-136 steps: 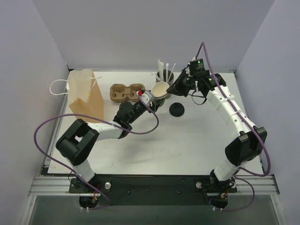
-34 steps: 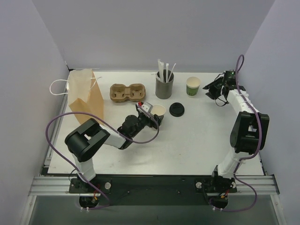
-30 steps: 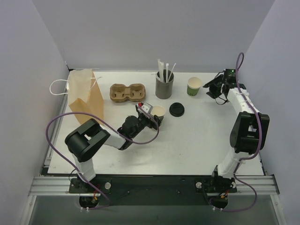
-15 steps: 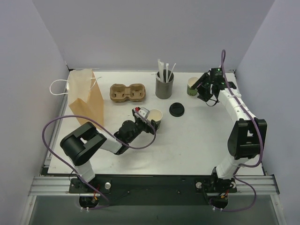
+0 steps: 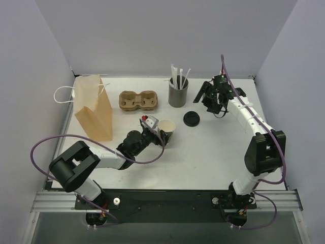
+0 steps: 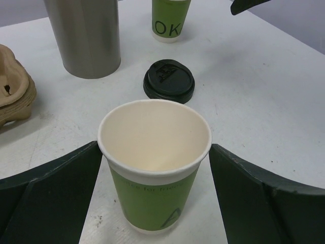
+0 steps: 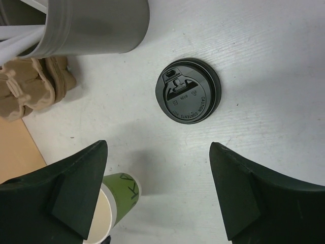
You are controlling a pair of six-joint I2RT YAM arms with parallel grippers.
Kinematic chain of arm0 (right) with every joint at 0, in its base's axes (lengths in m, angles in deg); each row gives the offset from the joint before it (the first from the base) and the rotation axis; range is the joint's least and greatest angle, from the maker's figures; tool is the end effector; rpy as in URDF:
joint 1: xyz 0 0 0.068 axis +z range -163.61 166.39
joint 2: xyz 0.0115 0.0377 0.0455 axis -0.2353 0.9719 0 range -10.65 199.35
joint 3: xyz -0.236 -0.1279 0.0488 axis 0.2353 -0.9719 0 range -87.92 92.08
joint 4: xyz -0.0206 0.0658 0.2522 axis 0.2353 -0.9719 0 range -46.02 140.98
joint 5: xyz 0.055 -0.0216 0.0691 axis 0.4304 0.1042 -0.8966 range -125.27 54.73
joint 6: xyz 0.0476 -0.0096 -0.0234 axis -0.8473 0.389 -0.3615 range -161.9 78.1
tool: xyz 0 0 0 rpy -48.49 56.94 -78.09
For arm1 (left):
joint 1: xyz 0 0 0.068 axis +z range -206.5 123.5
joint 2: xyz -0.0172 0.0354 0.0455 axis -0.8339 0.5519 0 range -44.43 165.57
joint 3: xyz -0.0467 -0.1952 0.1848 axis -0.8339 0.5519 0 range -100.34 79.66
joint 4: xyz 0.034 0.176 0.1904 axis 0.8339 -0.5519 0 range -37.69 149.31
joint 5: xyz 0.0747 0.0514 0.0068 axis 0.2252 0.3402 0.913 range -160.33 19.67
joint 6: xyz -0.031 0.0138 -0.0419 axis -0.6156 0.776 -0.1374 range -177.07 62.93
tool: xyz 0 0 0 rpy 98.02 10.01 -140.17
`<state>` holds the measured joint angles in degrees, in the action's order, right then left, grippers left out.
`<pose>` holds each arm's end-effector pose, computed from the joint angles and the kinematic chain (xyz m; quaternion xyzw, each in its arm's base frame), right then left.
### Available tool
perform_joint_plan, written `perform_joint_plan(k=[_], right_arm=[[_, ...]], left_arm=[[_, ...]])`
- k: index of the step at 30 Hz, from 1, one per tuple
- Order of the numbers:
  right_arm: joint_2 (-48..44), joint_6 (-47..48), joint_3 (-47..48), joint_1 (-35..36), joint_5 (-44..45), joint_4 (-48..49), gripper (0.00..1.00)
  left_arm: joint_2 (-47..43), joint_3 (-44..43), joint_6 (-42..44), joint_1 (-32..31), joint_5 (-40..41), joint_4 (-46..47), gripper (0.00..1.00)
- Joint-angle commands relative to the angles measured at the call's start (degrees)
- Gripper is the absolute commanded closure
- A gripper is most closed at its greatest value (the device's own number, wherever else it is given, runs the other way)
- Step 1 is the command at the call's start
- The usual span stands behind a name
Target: Pack the takeout coffee
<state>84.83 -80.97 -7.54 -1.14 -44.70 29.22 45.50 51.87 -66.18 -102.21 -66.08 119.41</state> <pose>0.3744 0.0888 0.3050 0.1693 0.8759 0.2600 0.3695 0.2090 -0.2105 0.1850 0.2014 0.6908 -0.2957 0.6283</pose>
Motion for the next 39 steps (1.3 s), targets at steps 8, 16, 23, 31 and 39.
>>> perform_joint_plan(k=[8,16,23,31,39], right_arm=[[3.57,6.28,3.65,6.86,2.75,-4.08,0.21],[3.57,7.69,3.73,10.12,1.96,-4.78,0.21],[5.50,9.45,6.28,8.45,6.09,-8.21,0.20],[11.47,12.35,10.93,6.34,7.06,-10.94,0.12],[18.42,16.13,15.94,5.37,7.41,-11.90,0.07]], left_arm=[[-3.26,3.70,-5.57,-0.87,2.42,-4.19,0.02],[-10.64,3.19,-8.39,-0.78,6.29,-9.28,0.03],[-19.52,-12.61,-15.31,0.71,19.72,-44.09,0.03],[-18.83,-25.29,-26.92,13.26,13.47,-72.83,0.03],[-19.70,-25.12,-25.61,16.53,9.81,-76.97,0.03]])
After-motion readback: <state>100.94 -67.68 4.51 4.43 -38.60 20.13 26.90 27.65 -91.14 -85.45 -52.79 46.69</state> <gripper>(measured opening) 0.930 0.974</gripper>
